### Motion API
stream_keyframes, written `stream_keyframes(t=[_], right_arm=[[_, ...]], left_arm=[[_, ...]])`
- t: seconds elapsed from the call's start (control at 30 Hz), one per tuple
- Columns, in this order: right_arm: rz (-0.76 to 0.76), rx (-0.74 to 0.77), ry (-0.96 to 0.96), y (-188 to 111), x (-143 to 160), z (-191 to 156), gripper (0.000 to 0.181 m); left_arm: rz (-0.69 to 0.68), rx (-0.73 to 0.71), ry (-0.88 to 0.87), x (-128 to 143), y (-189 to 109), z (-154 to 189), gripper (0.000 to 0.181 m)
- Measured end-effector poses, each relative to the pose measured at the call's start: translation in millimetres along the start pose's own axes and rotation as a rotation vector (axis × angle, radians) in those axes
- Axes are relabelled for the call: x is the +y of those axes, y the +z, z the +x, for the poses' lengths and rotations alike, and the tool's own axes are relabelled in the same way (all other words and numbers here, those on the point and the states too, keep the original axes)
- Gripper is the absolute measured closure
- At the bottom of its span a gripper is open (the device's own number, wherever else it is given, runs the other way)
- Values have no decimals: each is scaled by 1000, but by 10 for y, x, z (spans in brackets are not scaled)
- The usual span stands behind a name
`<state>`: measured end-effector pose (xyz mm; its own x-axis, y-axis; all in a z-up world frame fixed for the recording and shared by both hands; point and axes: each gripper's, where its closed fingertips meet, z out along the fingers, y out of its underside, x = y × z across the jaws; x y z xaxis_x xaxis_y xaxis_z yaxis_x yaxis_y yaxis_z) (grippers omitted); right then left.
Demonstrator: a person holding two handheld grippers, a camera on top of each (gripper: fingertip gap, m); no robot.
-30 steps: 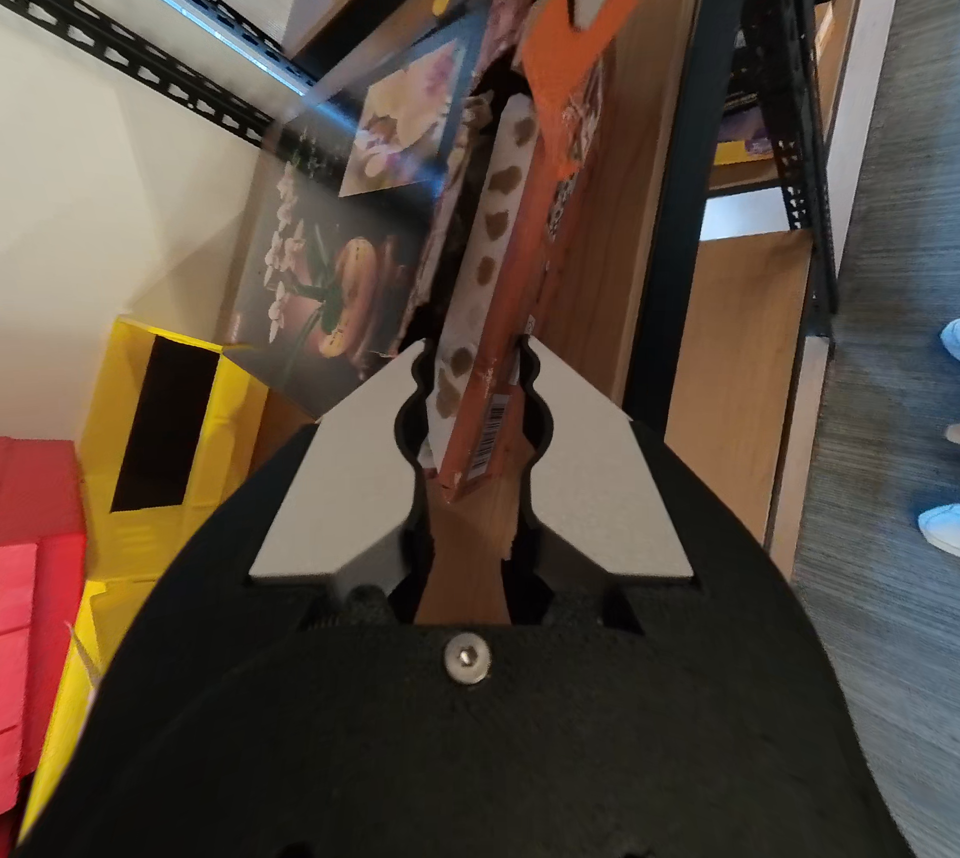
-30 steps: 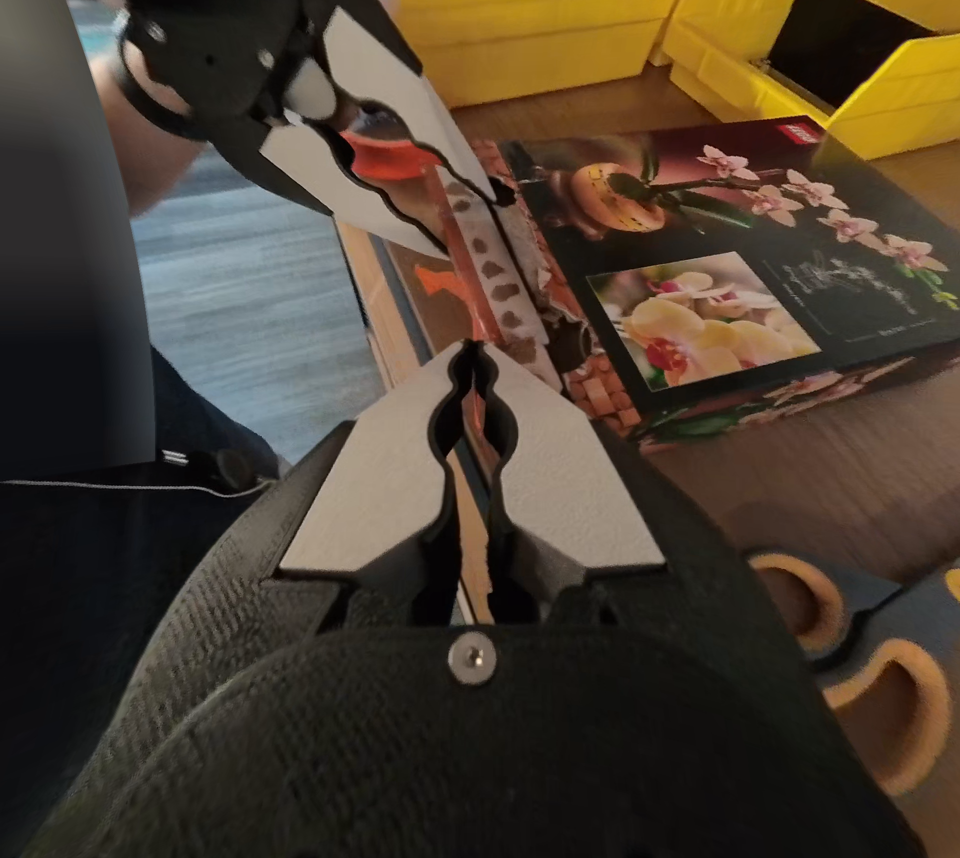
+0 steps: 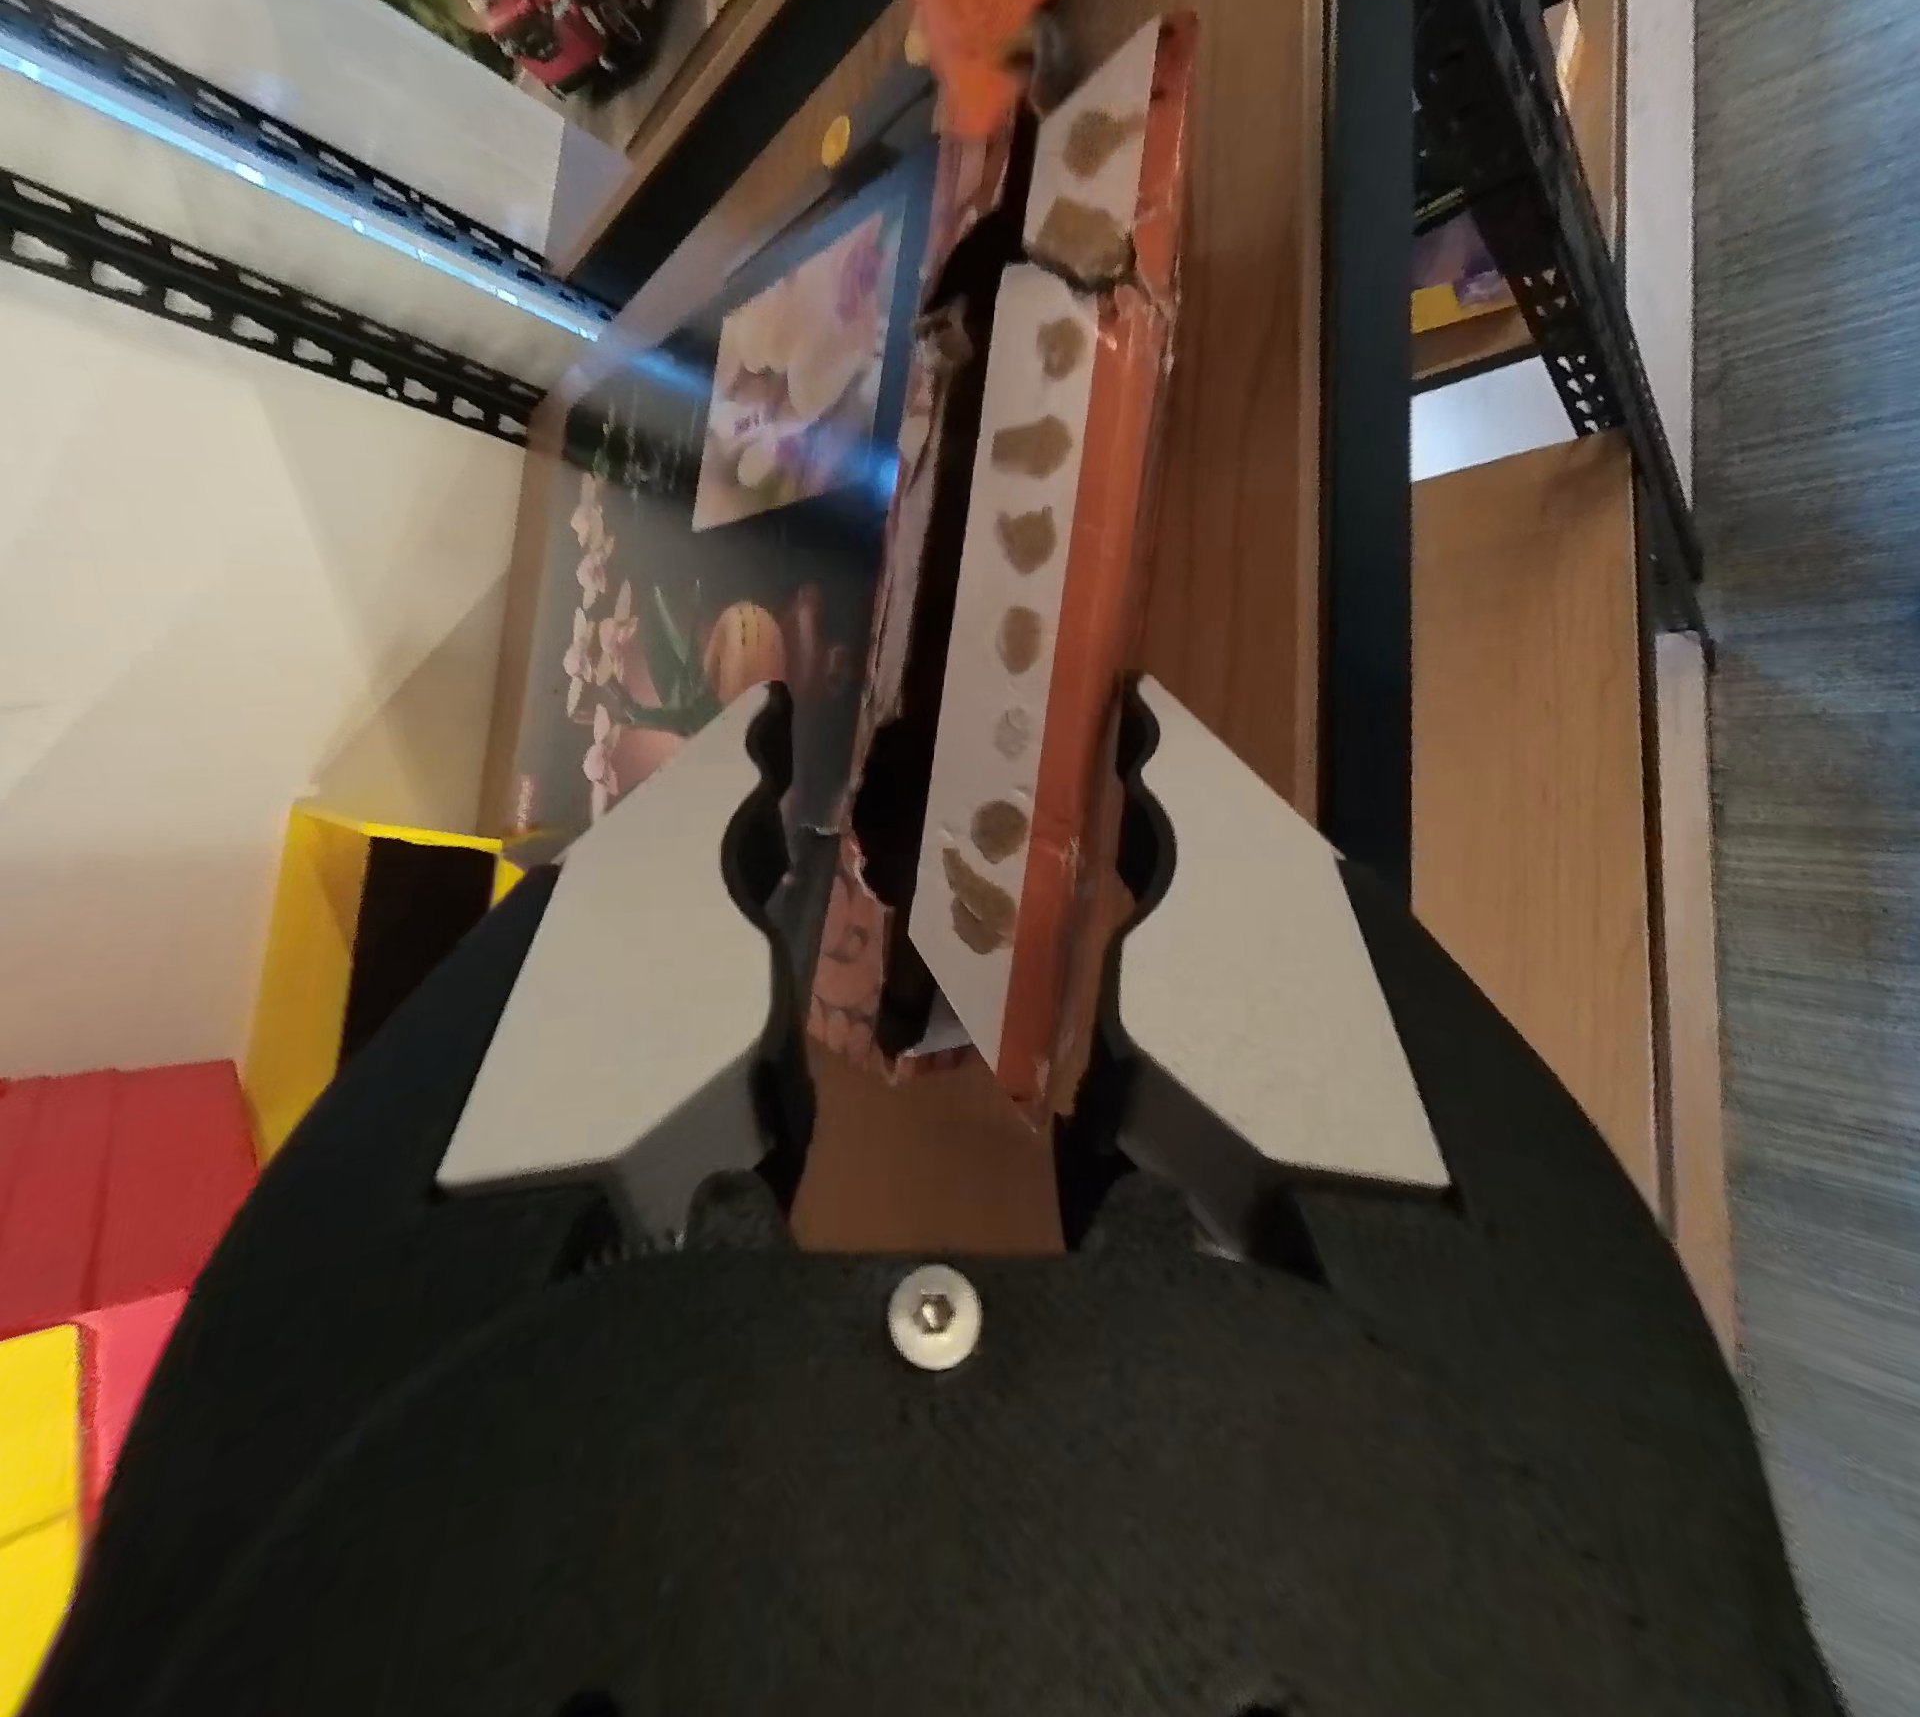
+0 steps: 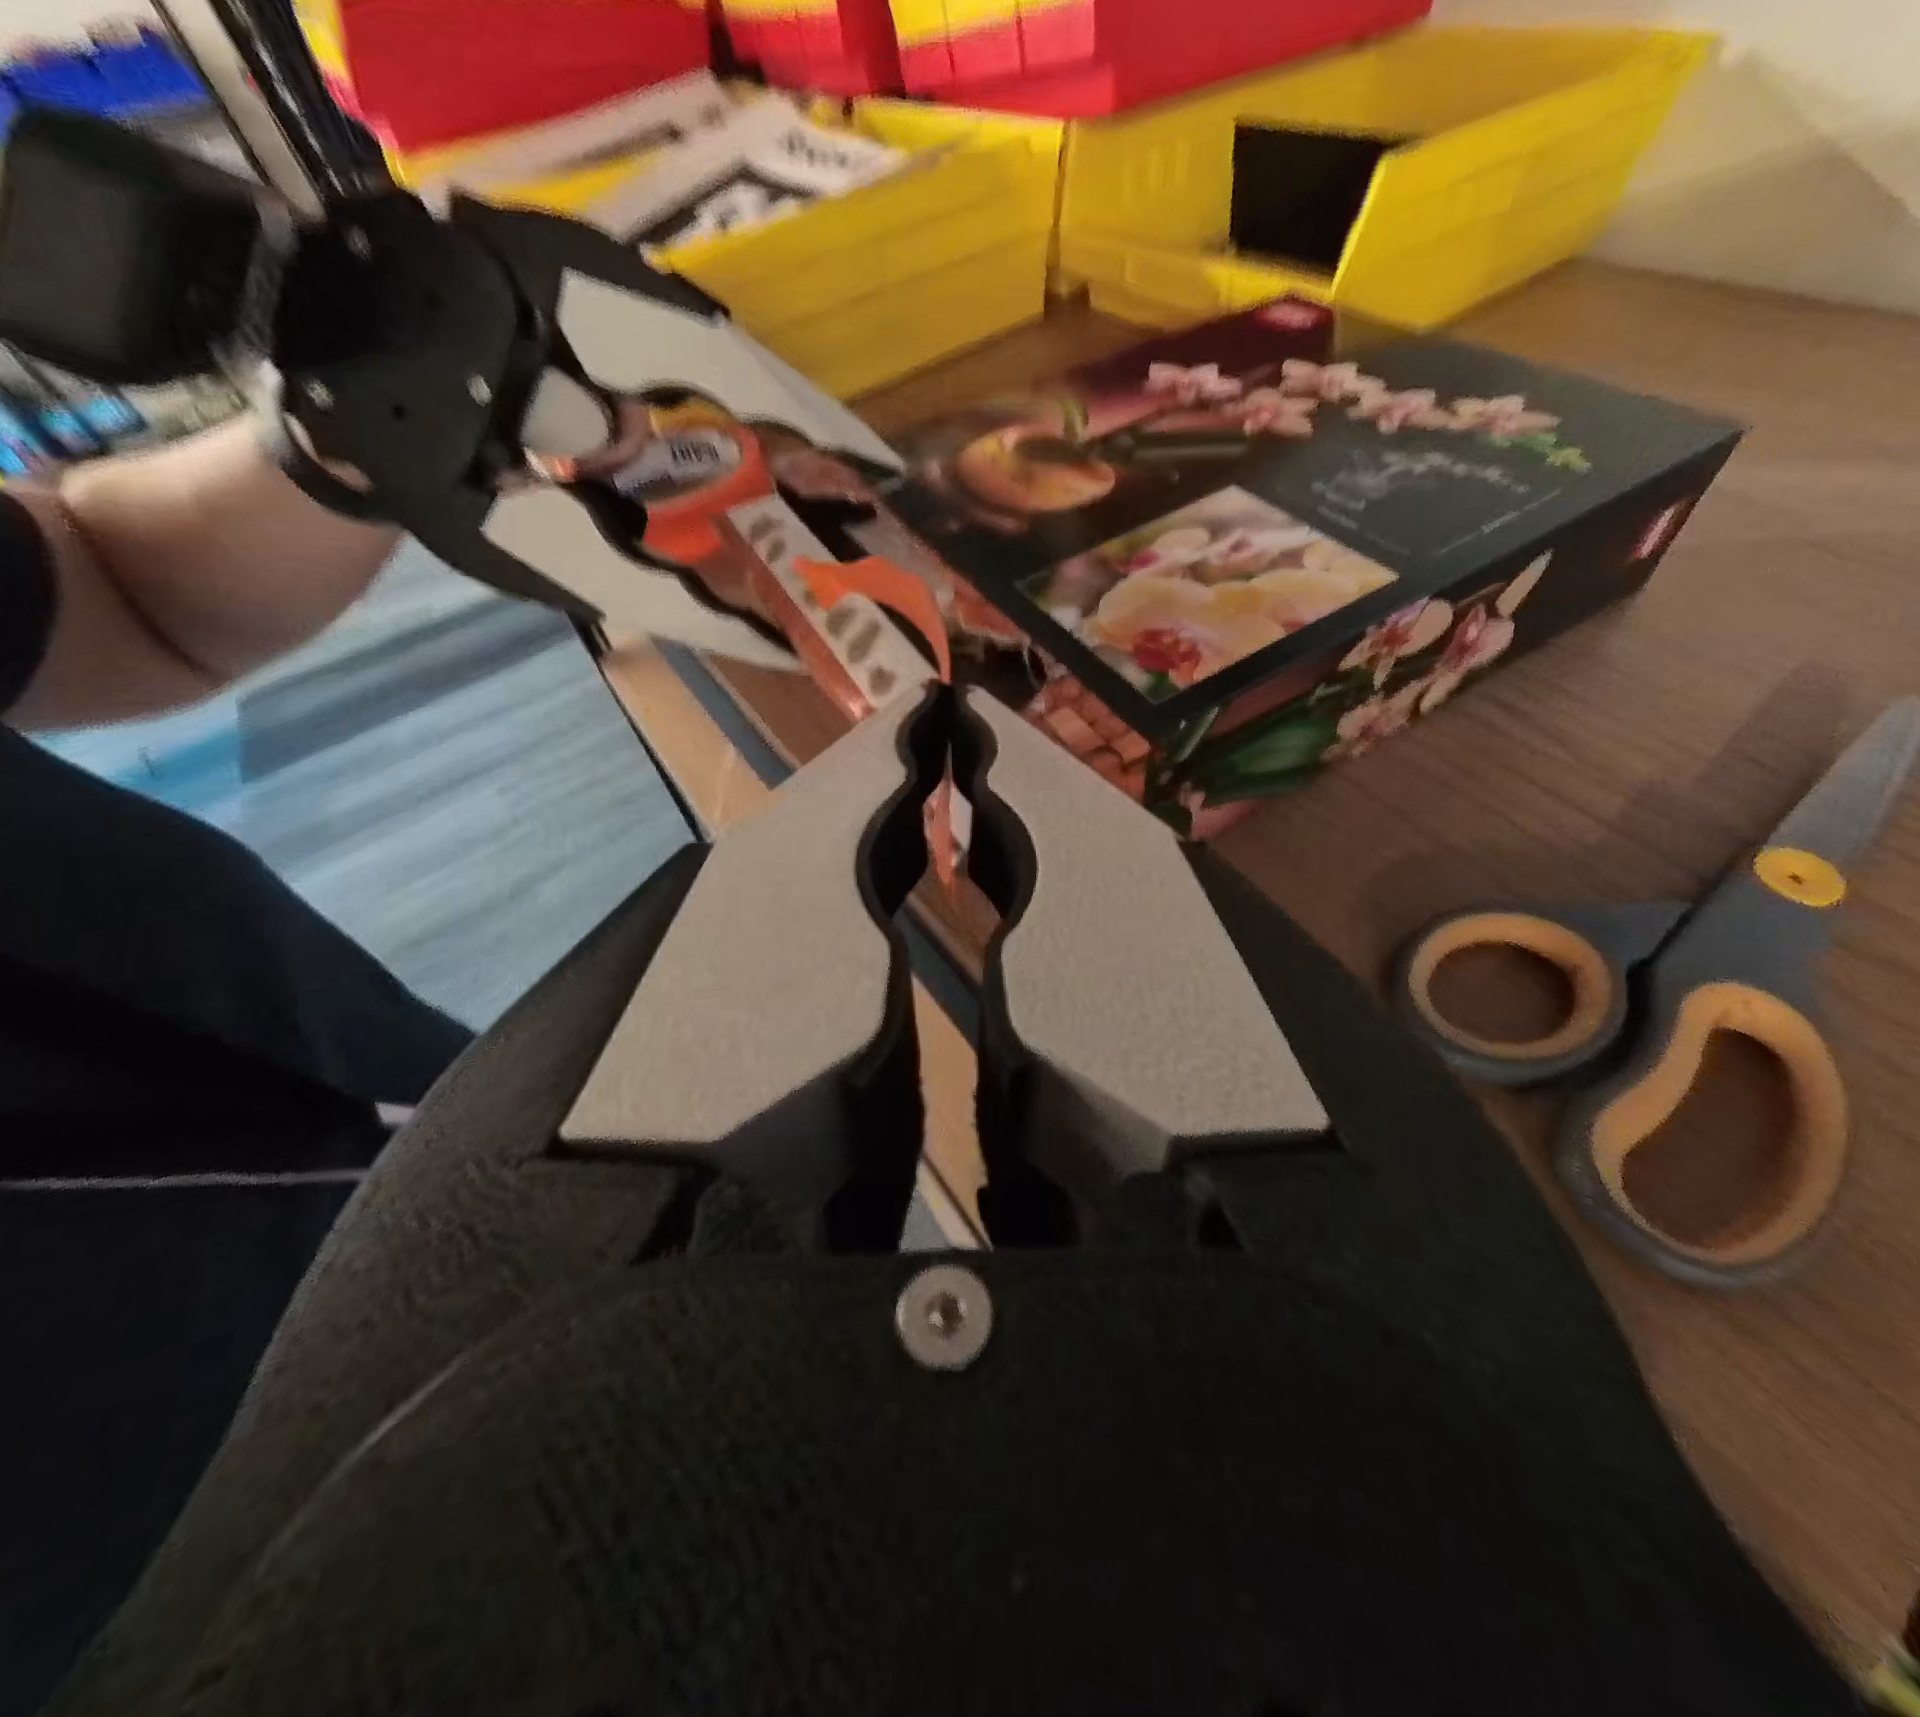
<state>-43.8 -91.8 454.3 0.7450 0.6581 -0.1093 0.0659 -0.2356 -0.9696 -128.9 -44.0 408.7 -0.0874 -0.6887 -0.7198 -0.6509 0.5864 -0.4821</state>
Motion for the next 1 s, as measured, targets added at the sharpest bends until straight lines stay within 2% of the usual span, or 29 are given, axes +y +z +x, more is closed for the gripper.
stream_keyframes(t=[0.07, 0.2, 0.33, 0.43, 0.53, 0.77, 1.0], right_arm=[[69, -25, 11, -47, -98, -52, 181], [100, -17, -54, -87, -77, -84, 181], [110, 27, -48, -116, 9, 2, 181], [123, 21, -40, -148, 61, 15, 181], [102, -14, -61, -141, 156, -49, 181], [99, -50, -64, -138, 263, -86, 181], [109, -63, -56, -216, 278, -75, 181]], left_arm=[[17, 1, 26, -51, 6, 33, 120], [28, -30, 87, -108, 60, 47, 122], [161, -54, 151, -360, -42, 160, 140], [170, -84, 236, -398, -29, 256, 155], [158, -110, 275, -423, 52, 311, 155], [206, -171, 407, -736, 169, 388, 159], [159, -131, 414, -723, 379, 339, 162]])
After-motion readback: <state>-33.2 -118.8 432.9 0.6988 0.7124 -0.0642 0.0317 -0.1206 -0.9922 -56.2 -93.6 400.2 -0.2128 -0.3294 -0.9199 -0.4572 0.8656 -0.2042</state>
